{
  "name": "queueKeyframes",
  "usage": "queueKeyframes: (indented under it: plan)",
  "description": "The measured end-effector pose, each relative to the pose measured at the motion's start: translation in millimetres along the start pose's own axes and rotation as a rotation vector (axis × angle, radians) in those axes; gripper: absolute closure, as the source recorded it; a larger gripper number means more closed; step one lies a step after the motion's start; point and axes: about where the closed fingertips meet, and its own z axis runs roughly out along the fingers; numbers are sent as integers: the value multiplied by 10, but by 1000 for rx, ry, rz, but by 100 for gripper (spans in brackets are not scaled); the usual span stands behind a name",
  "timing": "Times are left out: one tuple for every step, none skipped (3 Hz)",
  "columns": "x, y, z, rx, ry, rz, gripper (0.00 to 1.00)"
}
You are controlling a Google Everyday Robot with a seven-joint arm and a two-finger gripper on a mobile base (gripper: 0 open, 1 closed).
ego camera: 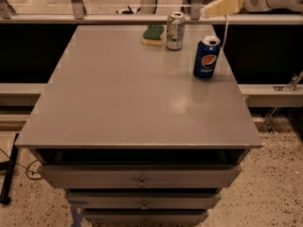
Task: Move 7up can near sponge
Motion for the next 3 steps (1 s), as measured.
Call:
queueKeyframes:
  plan:
    - [-17,141,-489,43,-121,25,0]
    - [146,528,-804,34,-202,52,0]
    - [258,738,-920,12,-220,42,0]
